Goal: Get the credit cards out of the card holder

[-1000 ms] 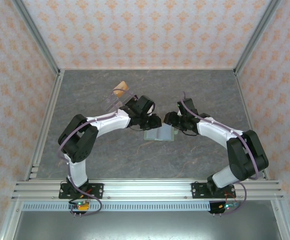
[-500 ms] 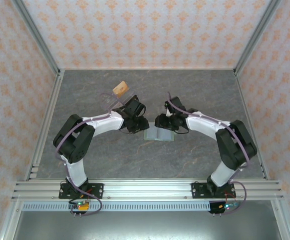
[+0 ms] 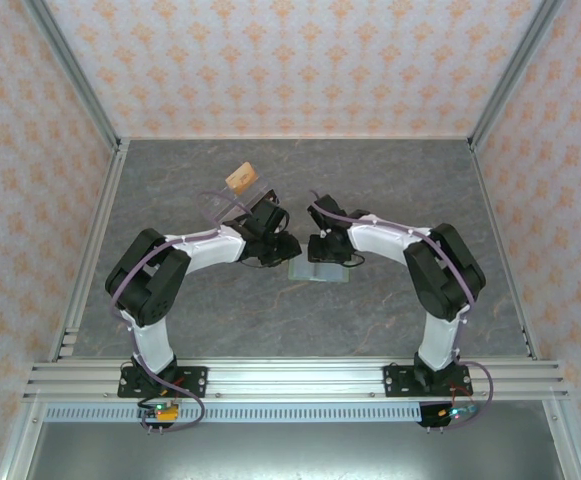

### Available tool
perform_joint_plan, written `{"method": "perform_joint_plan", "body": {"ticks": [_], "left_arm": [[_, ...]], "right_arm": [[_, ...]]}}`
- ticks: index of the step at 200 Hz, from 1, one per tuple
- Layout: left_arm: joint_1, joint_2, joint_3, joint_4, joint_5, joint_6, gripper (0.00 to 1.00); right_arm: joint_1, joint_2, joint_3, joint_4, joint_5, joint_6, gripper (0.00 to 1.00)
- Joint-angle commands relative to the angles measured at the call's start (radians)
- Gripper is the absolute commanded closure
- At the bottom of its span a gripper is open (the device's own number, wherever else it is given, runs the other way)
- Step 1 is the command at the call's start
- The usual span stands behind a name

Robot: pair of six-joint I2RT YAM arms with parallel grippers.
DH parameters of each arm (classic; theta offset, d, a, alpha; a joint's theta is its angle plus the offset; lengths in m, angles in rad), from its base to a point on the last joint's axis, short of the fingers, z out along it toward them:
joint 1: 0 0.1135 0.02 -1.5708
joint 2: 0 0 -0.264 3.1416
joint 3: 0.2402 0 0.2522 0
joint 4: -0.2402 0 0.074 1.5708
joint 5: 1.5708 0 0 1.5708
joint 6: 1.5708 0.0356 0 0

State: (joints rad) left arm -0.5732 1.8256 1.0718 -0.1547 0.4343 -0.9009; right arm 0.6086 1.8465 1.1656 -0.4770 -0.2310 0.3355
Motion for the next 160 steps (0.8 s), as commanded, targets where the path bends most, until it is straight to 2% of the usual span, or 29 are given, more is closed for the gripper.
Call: {"method": "perform_joint_plan", "body": {"ticks": [1, 160], "left_arm": [[0.009, -0.004, -0.003, 0.031, 0.024, -0.013, 0.71], [0.007, 0.076, 0.036, 0.03, 0.059, -0.003, 0.7]], "right_arm": [[0.001, 0.047, 0.023, -0.077, 0.084, -0.02, 0.62], [0.002, 0.063, 0.029, -0.081, 0.068, -0.019, 0.65]]}}
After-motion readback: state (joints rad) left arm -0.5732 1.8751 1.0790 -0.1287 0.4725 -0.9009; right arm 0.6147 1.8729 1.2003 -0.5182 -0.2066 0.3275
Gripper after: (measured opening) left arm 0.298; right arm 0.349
